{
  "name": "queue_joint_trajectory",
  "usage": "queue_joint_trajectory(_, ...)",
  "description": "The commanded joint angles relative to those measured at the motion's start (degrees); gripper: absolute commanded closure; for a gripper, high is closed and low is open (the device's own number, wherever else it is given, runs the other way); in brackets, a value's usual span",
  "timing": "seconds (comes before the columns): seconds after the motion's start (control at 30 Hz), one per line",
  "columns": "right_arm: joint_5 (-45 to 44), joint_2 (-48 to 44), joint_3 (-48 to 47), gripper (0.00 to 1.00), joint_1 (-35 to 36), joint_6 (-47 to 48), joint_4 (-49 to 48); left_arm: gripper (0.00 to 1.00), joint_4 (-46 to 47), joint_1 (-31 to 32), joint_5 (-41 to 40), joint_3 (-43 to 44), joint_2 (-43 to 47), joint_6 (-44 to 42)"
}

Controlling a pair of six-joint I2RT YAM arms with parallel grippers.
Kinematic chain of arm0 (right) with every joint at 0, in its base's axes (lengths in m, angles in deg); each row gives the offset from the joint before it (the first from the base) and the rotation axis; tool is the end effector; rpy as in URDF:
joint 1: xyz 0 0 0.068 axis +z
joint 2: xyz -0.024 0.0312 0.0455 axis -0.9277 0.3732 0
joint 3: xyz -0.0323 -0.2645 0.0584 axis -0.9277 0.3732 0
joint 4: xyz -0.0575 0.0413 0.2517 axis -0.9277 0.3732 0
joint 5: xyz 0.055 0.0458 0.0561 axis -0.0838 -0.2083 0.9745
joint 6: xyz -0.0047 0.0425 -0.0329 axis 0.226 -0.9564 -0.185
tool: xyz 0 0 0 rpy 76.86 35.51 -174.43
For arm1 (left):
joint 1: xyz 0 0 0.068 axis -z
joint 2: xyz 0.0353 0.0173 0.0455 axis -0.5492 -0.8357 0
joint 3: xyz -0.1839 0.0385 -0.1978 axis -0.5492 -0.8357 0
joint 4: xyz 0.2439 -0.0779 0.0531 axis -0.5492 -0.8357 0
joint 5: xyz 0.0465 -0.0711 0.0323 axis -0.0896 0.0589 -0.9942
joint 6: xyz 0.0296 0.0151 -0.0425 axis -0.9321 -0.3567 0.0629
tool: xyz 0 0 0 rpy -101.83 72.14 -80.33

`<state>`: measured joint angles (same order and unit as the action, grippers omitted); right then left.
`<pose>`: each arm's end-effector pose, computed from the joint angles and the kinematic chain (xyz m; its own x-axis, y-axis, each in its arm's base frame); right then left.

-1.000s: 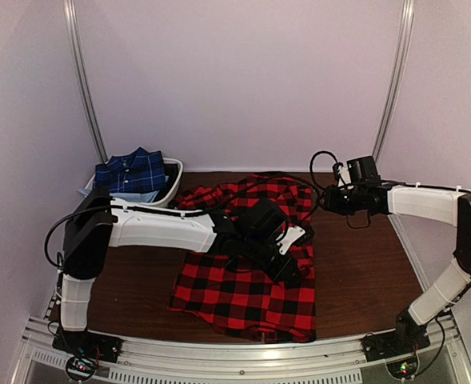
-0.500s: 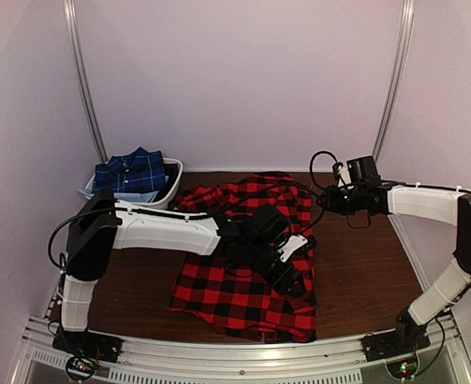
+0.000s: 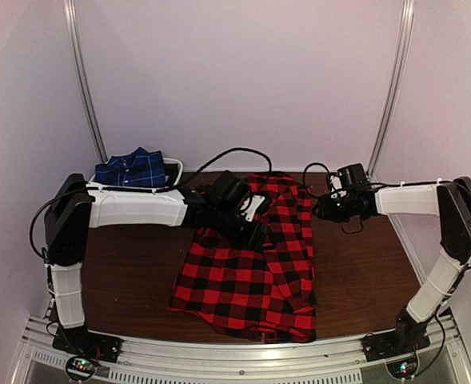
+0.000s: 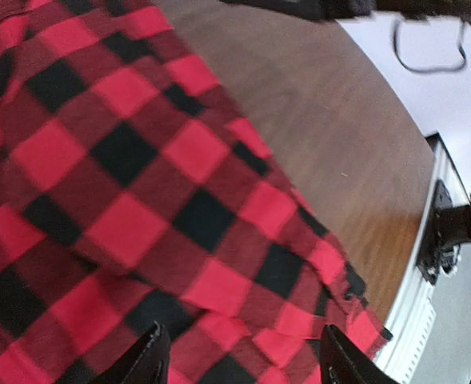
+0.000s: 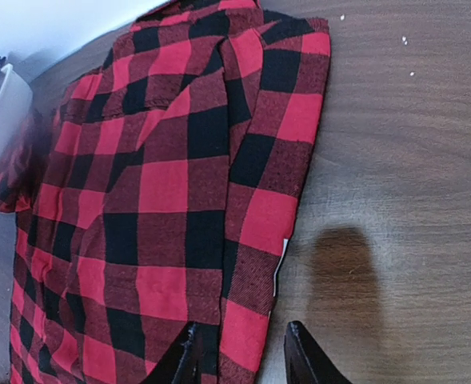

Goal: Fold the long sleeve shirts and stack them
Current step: Move the right arm to the center of the board with the 1/3-folded shirt.

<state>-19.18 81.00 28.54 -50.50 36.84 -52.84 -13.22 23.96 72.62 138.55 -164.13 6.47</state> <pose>0.3282 0.1139 0.2020 -0.7955 0.1653 -0.5829 -0.1596 0.8710 0.4647 0.2368 -0.3895 0.2168 -0.7794 0.3633 -0.5104 0.6192 0.5710 -0.5391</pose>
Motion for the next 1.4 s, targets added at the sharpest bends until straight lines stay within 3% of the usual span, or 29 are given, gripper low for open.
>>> queue_joint_trajectory(0.0, 0.5, 6.9, -4.6, 0.63, -0.5, 0.1, -2.1, 0.35, 0.8, -6.6, -5.1, -6.5, 5.3, 4.8)
queue_joint_trajectory(0.33, -1.2, 20.2, -14.9, 0.63, -0.9, -0.8, -2.0, 0.35, -0.7, -16.3, -11.1, -21.5, 13.9, 5.3)
queue_joint_trajectory(0.47, -3.7, 22.8, -16.9, 0.63, -1.1, -0.7, -1.0, 0.35, -2.6, -16.8, -15.9, -25.7, 16.8, 5.5)
queue_joint_trajectory(0.73, -6.4, 25.3, -18.6, 0.63, -1.4, -0.4, -0.1, 0.39, -3.3, -16.8, -17.7, -32.4, 19.1, 7.1)
queue_joint_trajectory(0.93, -6.1, 27.5, -20.6, 0.66, -1.7, -0.7, 0.4, 0.49, -3.7, -16.6, -20.1, -34.0, 19.0, 7.9)
queue_joint_trajectory(1.37, -6.6, 29.3, -23.6, 0.99, -4.1, 0.6, 1.9, 0.86, -4.2, -10.1, -19.0, -30.5, 13.9, 10.5)
